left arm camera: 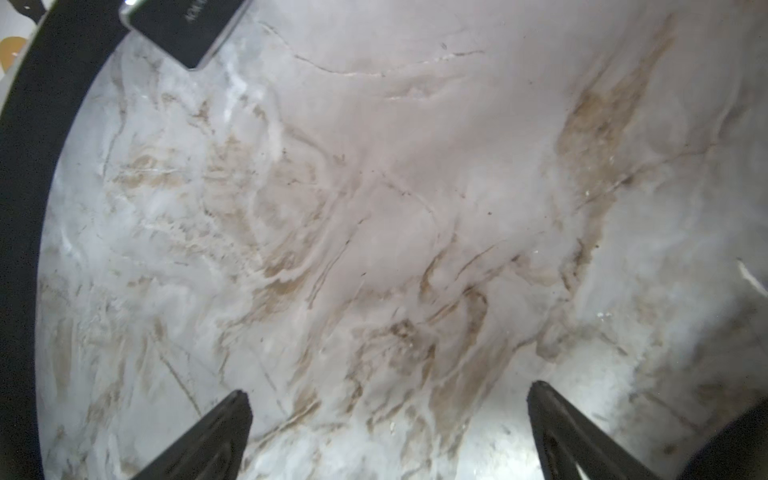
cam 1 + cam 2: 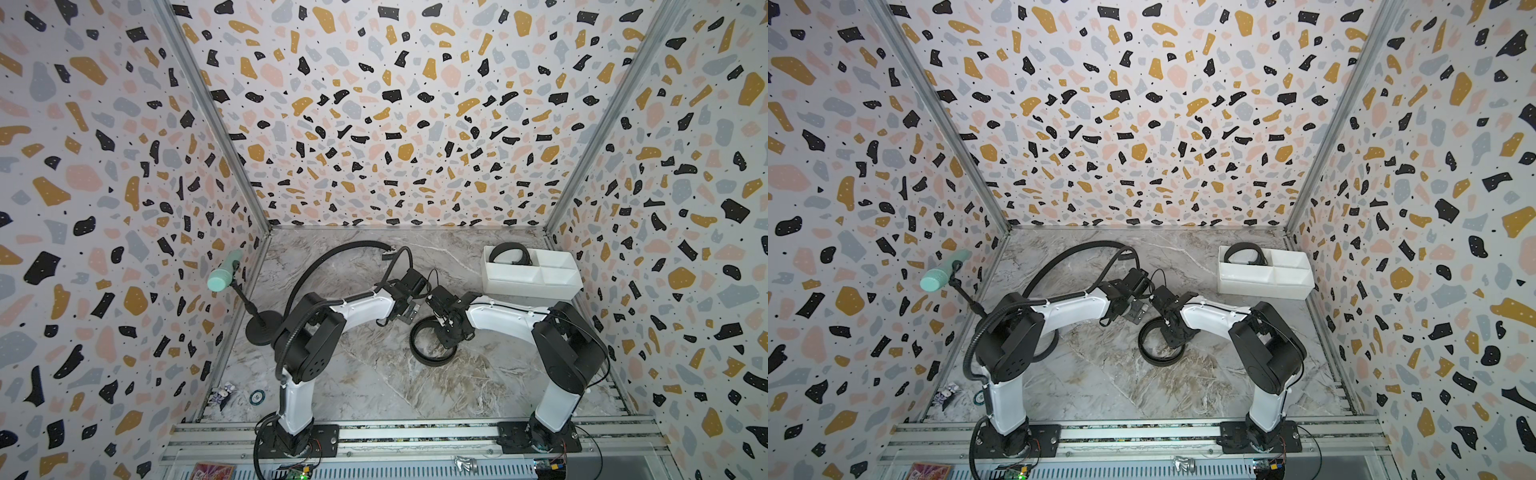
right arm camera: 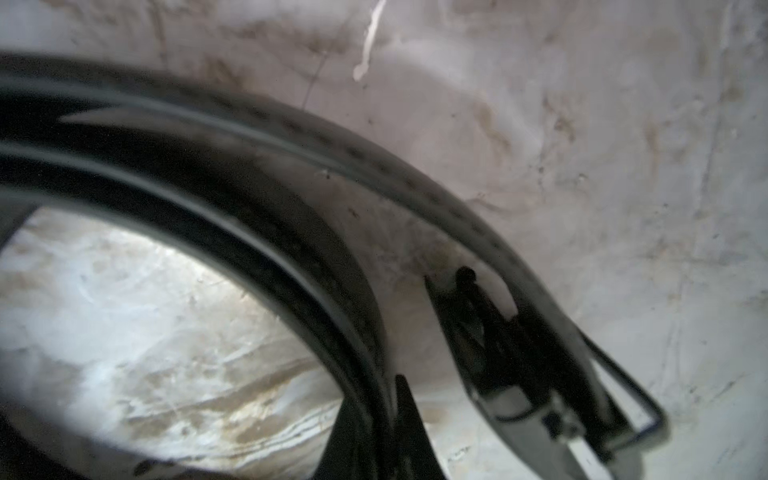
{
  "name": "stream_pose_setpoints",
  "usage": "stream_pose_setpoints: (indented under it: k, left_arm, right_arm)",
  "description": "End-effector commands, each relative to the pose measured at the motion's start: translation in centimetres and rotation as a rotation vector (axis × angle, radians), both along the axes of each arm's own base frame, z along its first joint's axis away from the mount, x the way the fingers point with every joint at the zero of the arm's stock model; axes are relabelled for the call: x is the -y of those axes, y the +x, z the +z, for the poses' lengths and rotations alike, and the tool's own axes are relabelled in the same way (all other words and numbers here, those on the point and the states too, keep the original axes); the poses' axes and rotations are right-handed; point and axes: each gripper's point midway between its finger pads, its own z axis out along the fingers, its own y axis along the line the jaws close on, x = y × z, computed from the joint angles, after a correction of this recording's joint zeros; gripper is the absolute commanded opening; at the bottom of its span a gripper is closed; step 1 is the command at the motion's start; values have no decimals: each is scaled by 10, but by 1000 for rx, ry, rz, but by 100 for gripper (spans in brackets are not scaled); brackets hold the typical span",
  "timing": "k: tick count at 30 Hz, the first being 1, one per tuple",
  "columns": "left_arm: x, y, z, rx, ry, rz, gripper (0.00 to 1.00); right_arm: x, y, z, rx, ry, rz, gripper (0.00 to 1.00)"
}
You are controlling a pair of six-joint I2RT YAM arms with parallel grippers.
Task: Place the belts into the storage roll
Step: Roll the belt at the center of the board.
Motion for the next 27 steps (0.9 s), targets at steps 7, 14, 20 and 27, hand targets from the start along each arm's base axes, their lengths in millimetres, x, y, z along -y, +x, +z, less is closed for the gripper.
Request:
stream_pose_setpoints:
  k: [7, 14, 20, 27]
  left_arm:
    - [36, -72, 13, -143, -502, -48, 99]
    - [63, -91, -3, -208, -550, -97, 91]
    - [69, -86, -26, -230, -434, -96, 75]
    - [69, -82, -43, -207, -333, -78, 44]
  right_arm:
    - [-15, -38, -22, -162, 54, 26, 0]
    - [-17, -40, -23, -162, 67, 27, 0]
    - [-17, -41, -21, -156, 78, 20, 0]
    - [-21, -44, -22, -162, 116, 13, 0]
